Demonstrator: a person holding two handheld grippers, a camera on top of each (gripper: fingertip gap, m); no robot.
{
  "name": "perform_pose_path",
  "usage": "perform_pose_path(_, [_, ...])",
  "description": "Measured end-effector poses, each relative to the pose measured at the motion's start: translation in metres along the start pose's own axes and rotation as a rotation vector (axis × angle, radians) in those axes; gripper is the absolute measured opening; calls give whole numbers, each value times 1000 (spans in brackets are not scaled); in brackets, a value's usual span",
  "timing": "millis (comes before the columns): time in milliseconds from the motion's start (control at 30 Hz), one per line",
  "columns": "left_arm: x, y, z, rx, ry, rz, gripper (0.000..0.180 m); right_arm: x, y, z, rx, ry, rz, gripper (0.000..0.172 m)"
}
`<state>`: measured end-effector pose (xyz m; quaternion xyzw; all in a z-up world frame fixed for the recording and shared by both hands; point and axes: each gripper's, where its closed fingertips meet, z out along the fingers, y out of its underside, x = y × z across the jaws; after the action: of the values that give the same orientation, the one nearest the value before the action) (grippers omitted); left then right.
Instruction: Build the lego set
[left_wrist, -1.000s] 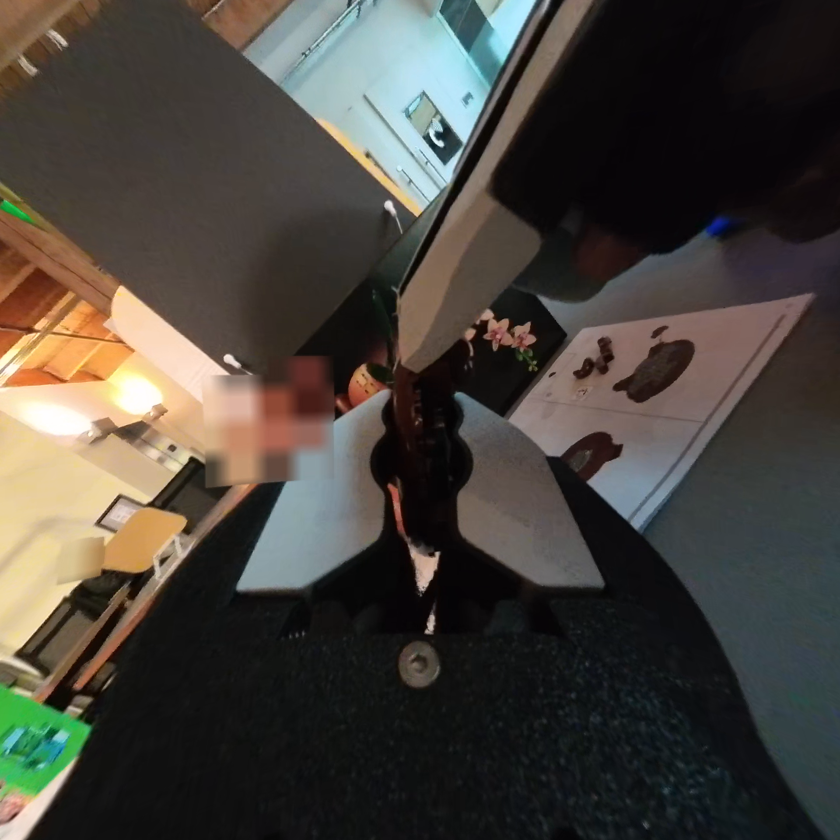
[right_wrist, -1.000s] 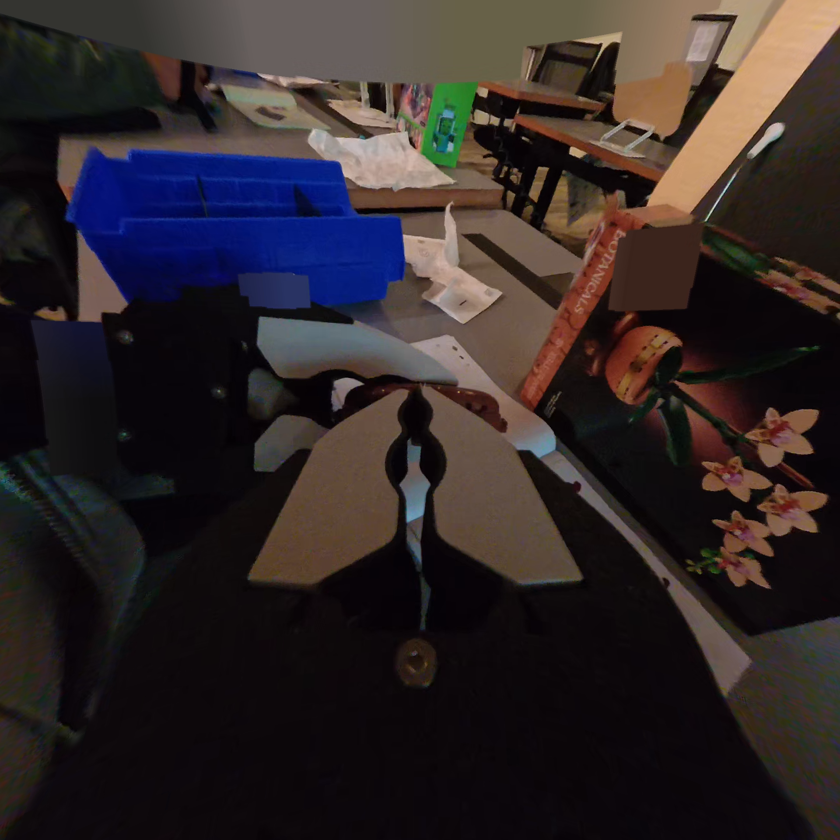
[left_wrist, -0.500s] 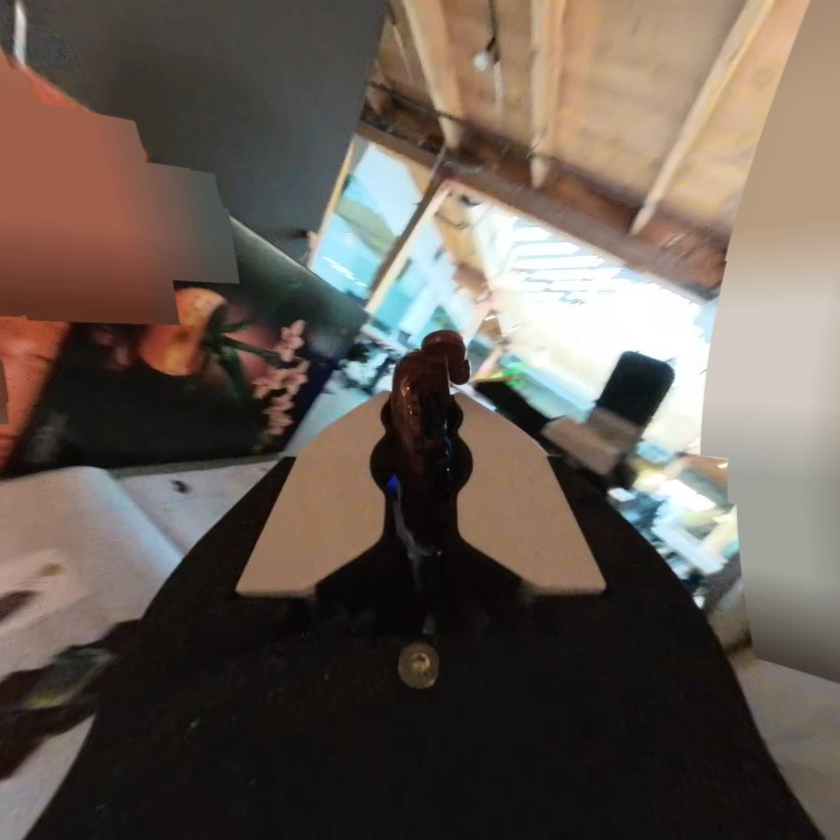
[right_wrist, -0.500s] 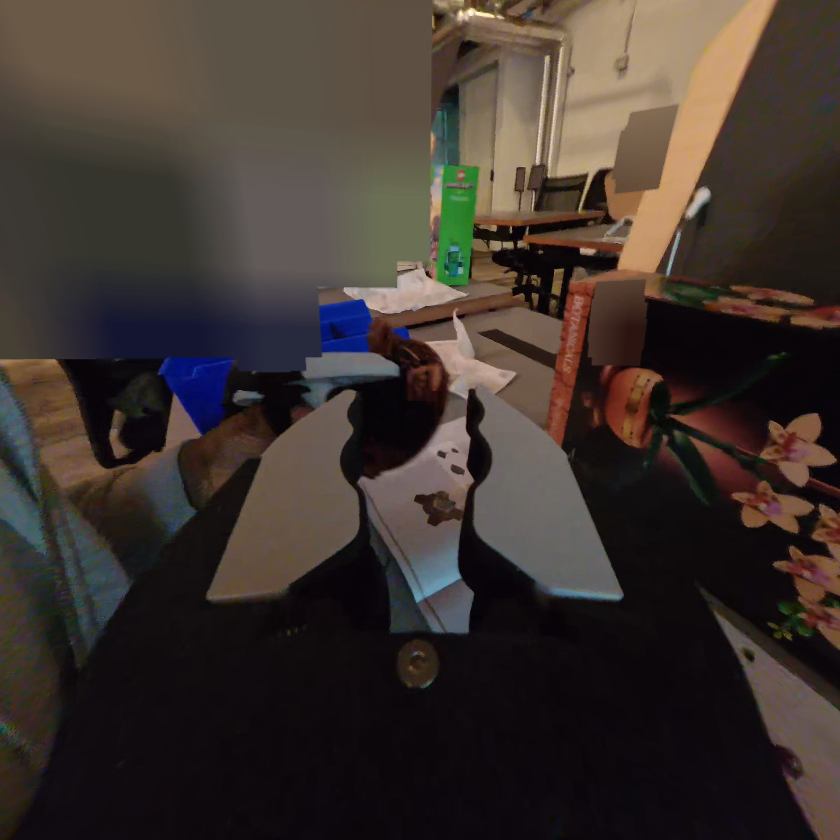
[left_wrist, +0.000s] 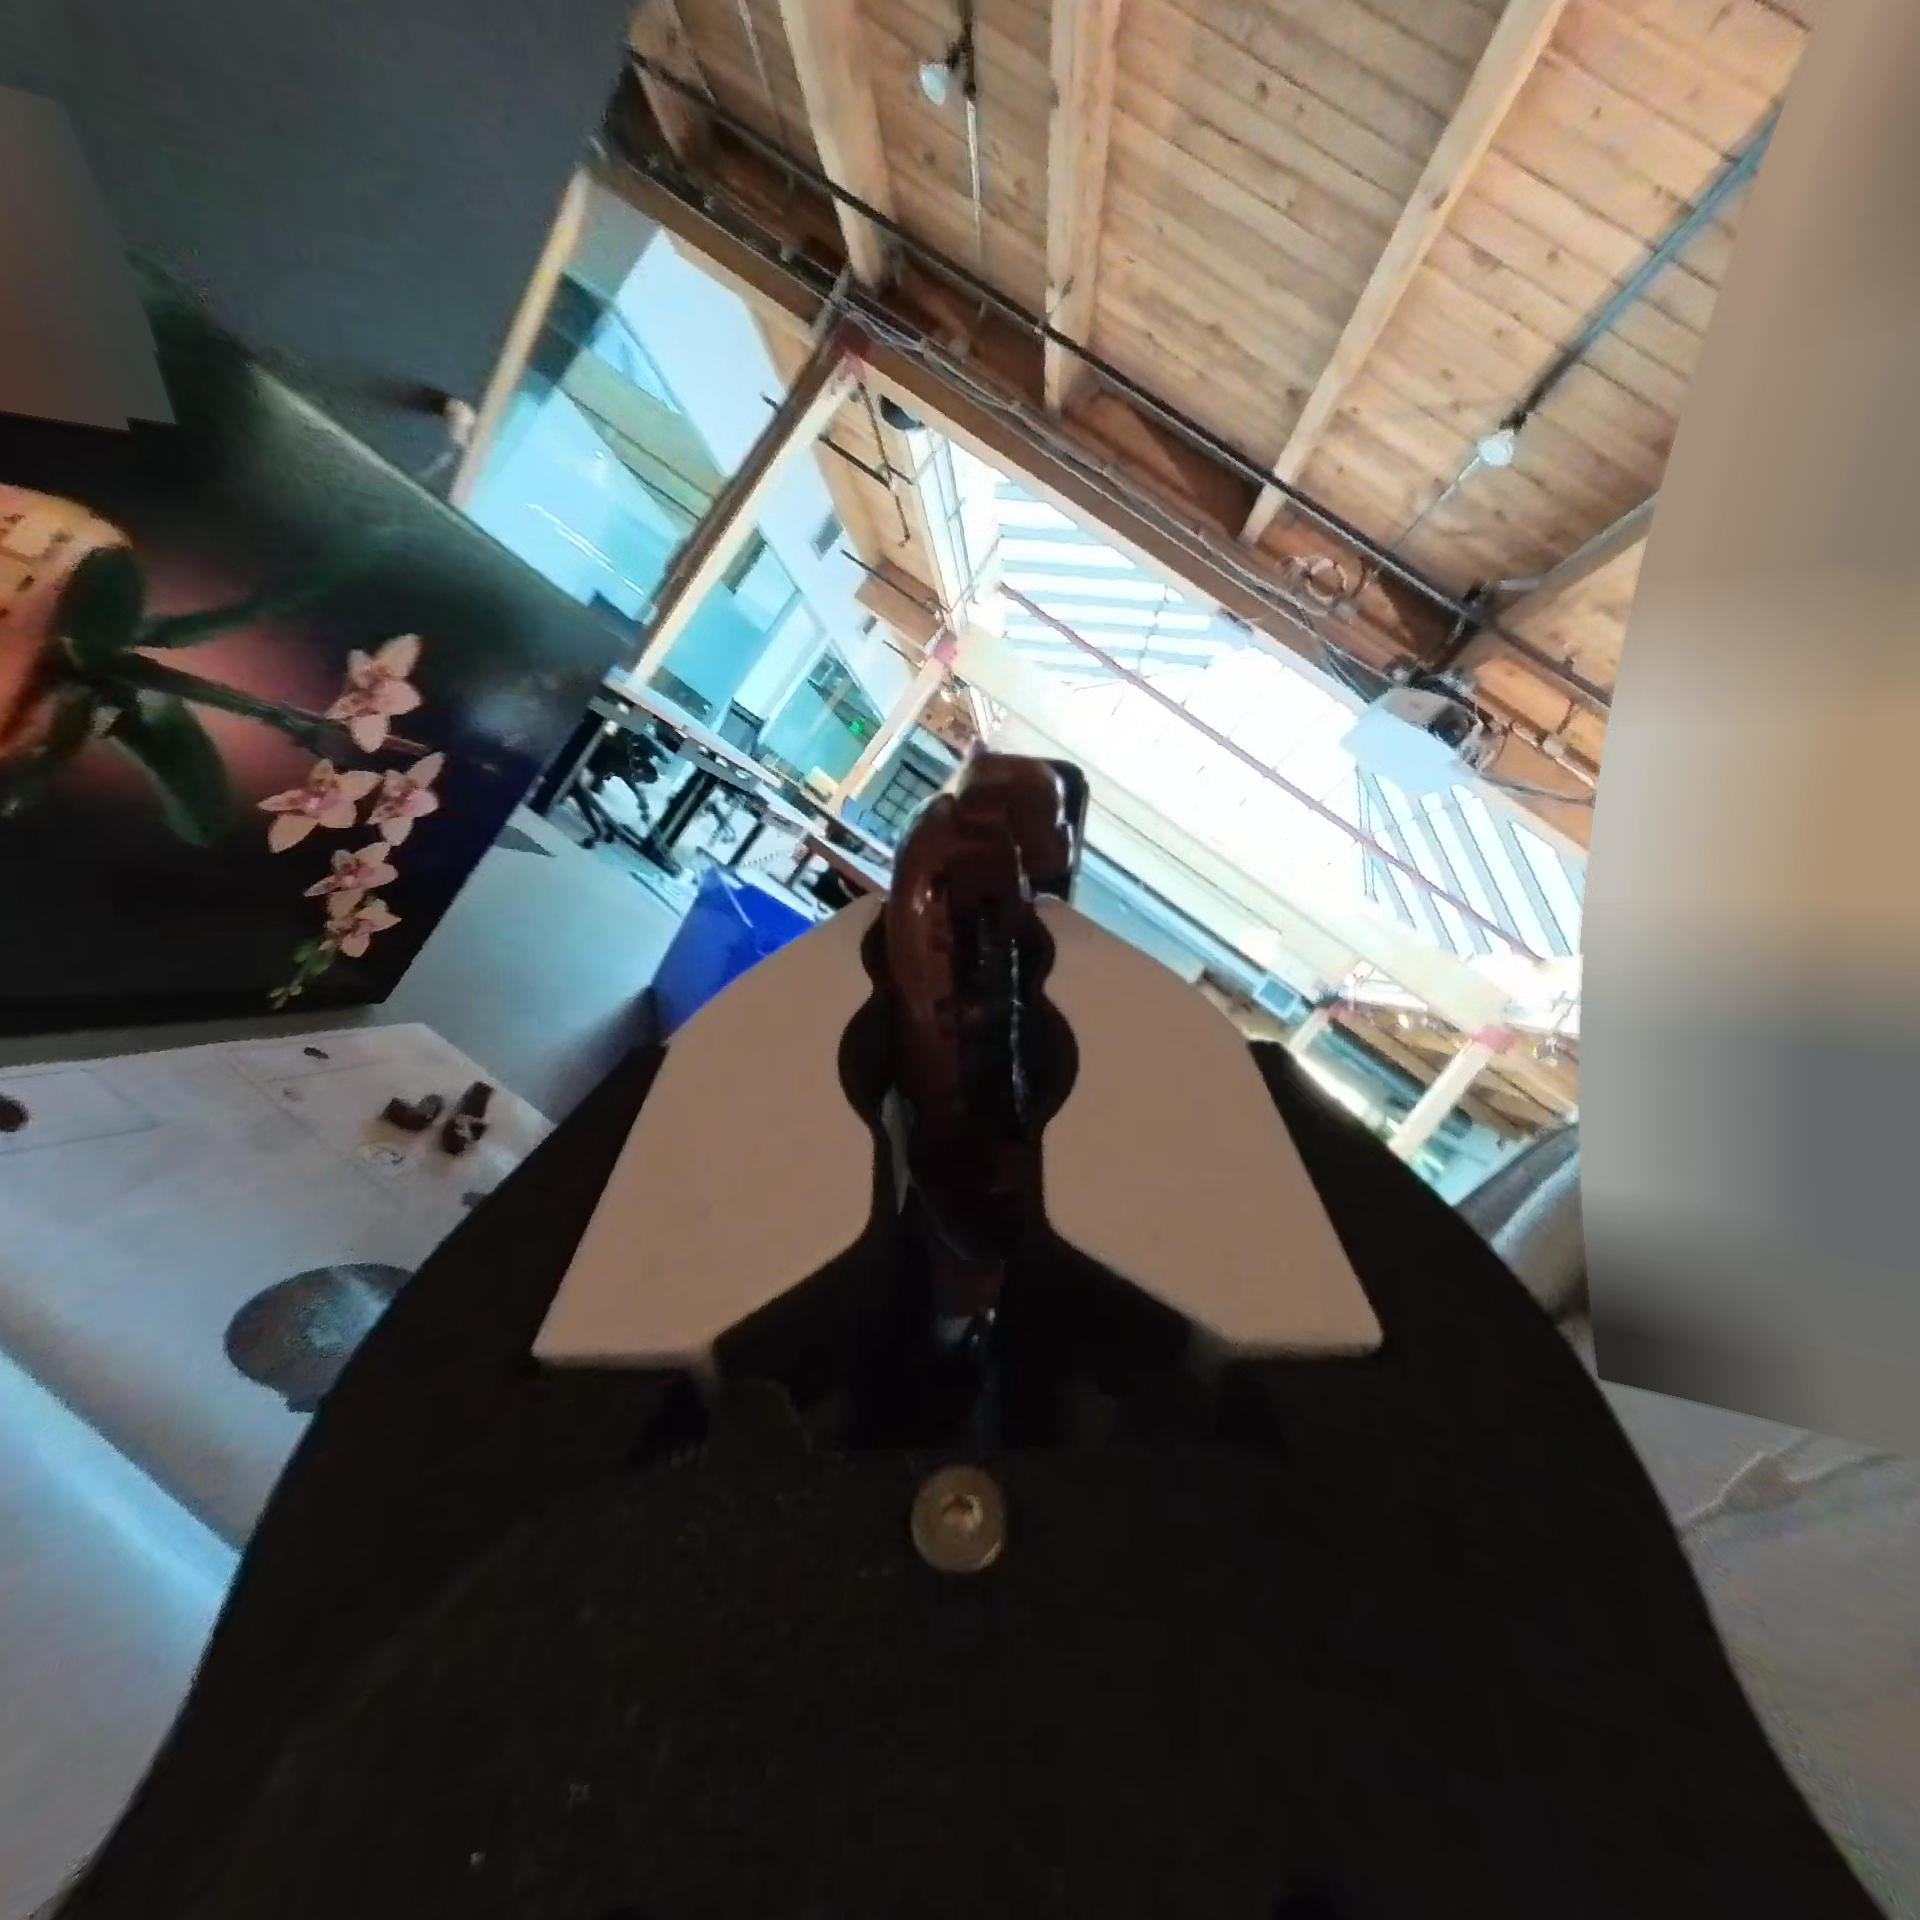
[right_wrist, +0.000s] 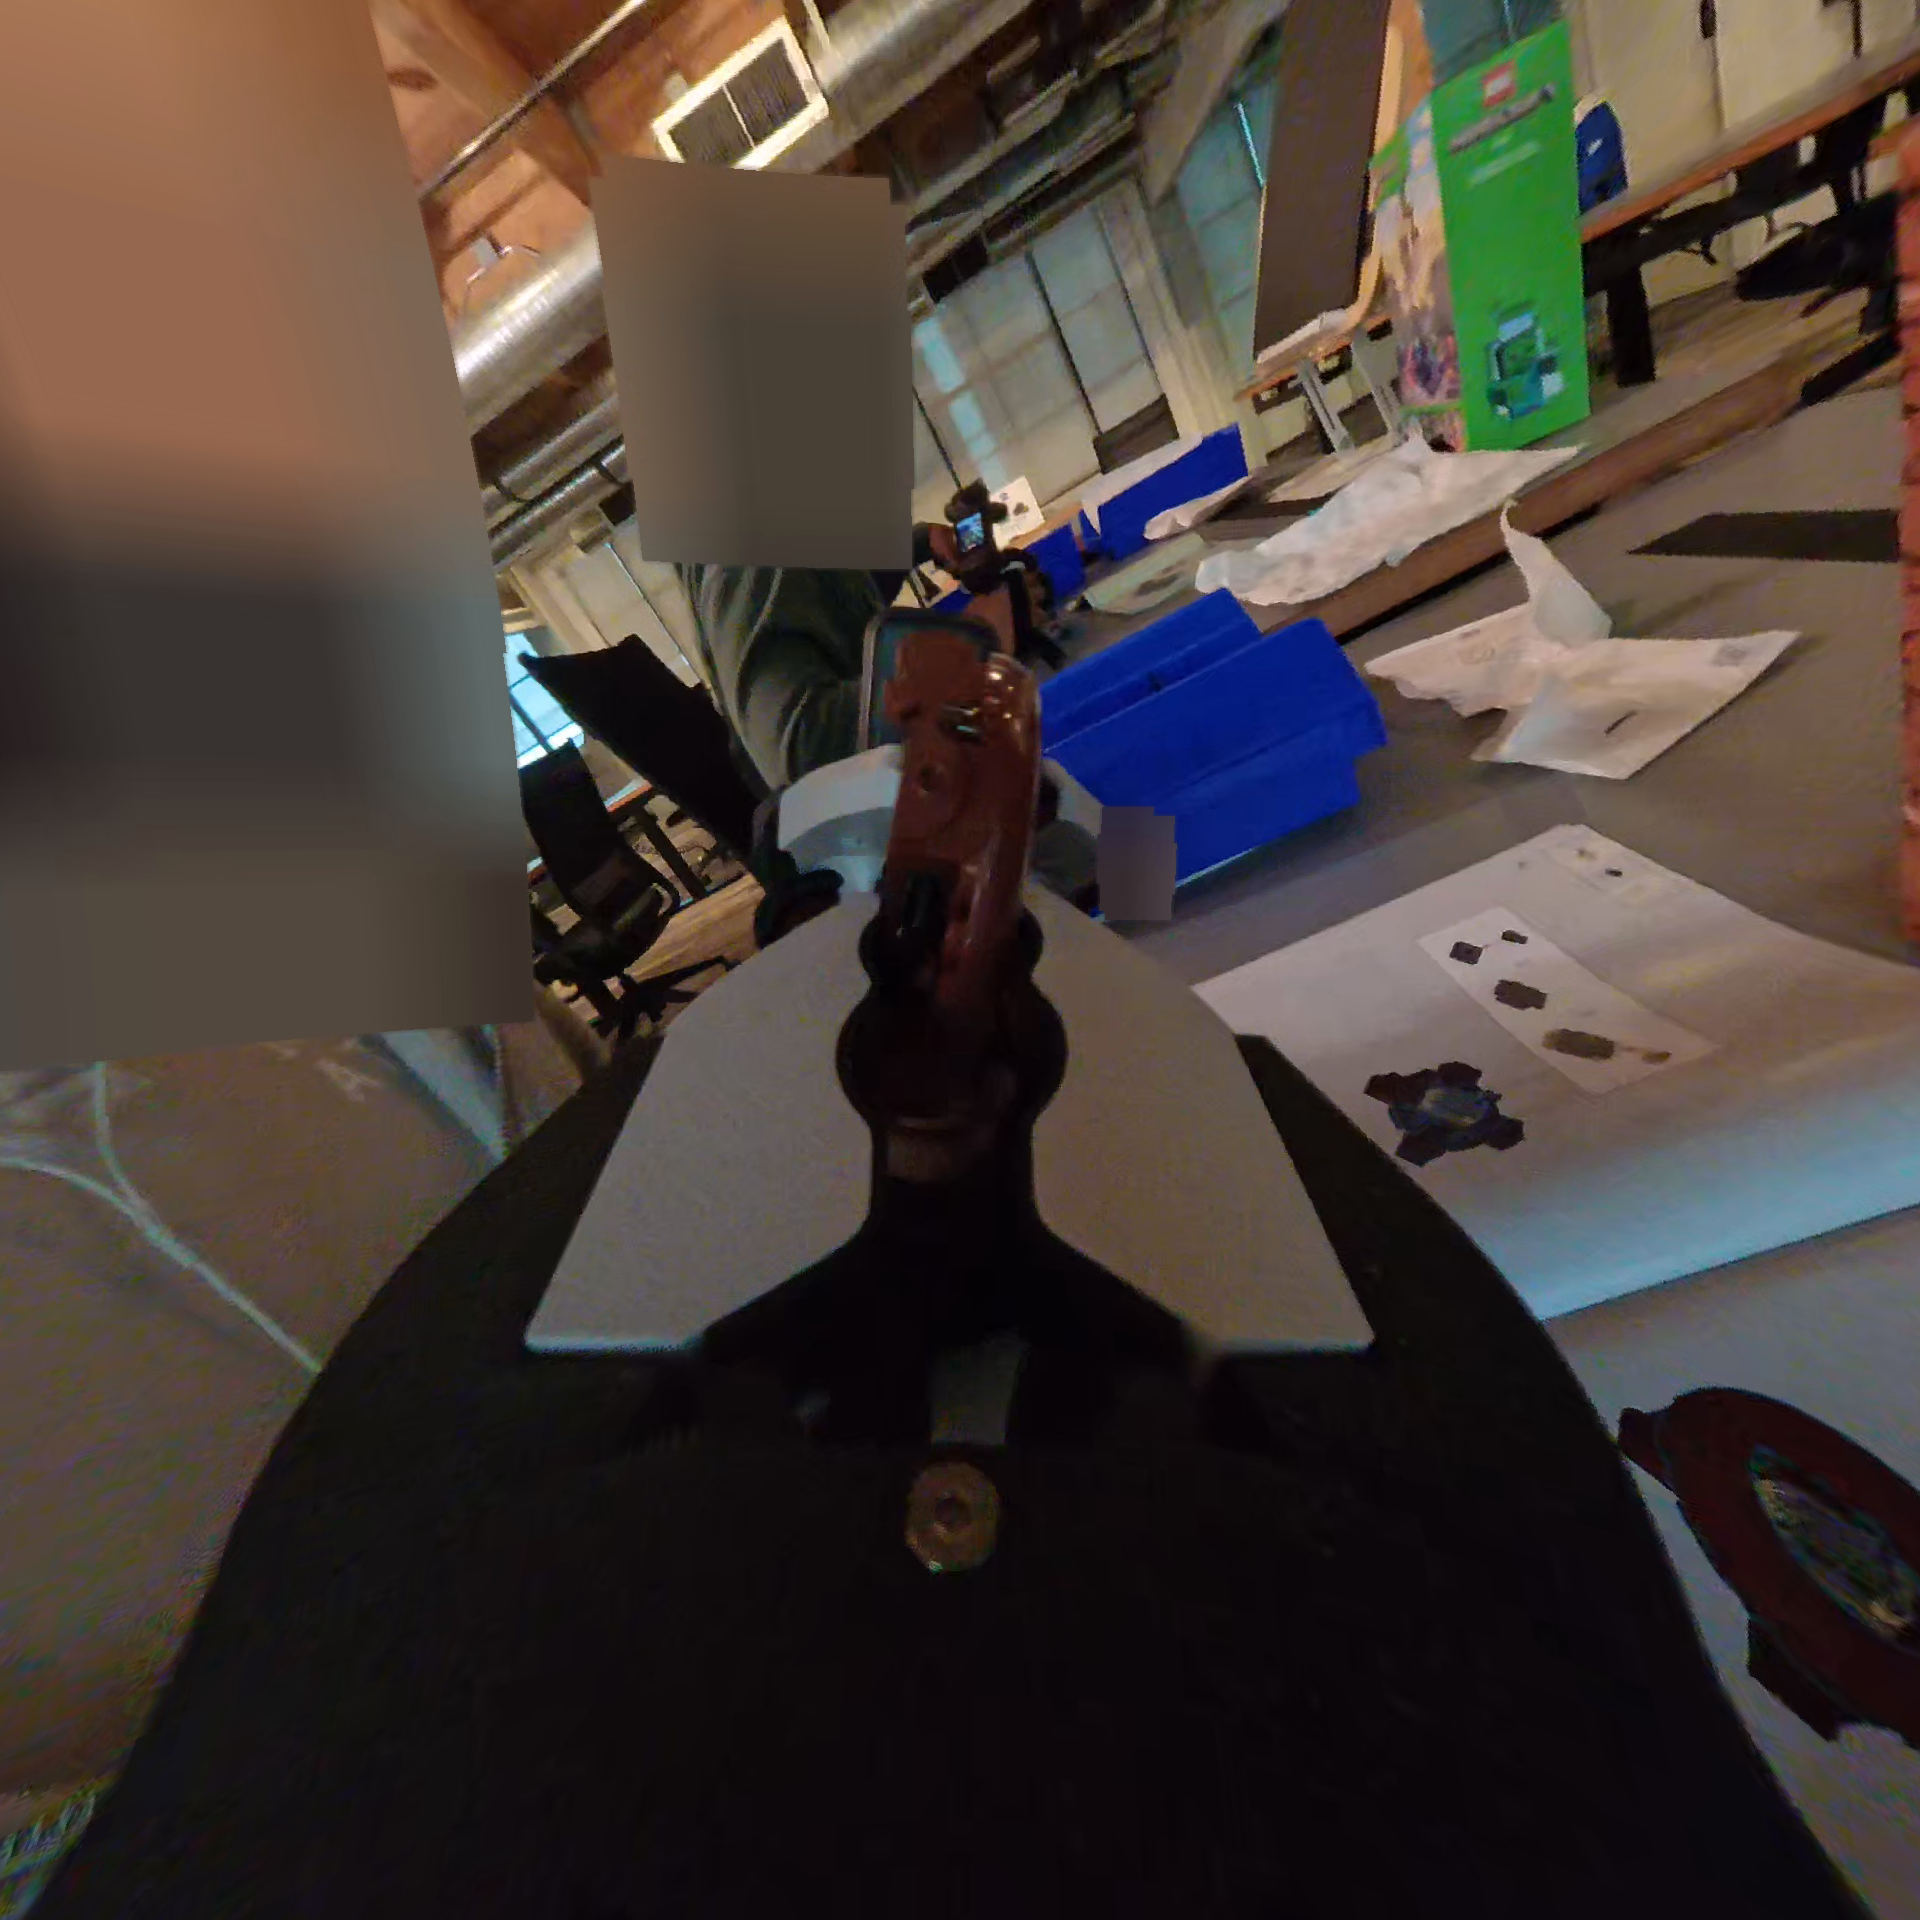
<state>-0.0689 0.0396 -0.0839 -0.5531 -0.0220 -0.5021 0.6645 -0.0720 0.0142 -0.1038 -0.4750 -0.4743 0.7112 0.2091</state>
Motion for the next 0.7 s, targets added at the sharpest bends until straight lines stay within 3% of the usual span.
perform_pose_path(67, [7, 6, 0, -68, 33, 26, 26, -4, -1, -6, 17, -19, -41, 14])
perform_pose_path(133, [13, 11, -1, -139, 68, 77, 61, -7, -3, -13, 26, -4, -106, 14])
perform_pose_path(200, [20, 13, -7, -201, 113, 135, 70, -10, -4, -18, 10, 7, -192, 13])
perform_pose_path(367, [41, -4, -20, -182, 220, 334, 39, -18, 9, -23, -139, 17, -443, 13])
perform_pose_path(433, [48, 1, -21, -237, 277, 343, 27, -22, 10, -23, -164, 10, -505, 13])
perform_pose_path(500, [54, 5, -21, -275, 317, 333, 26, -25, 13, -22, -203, -3, -536, 13])
perform_pose_path(600, [54, 6, -20, -268, 334, 330, 0, -25, 16, -21, -241, 4, -565, 13])
perform_pose_path(700, [57, 7, -20, -256, 356, 306, 0, -25, 16, -19, -243, 5, -538, 13])
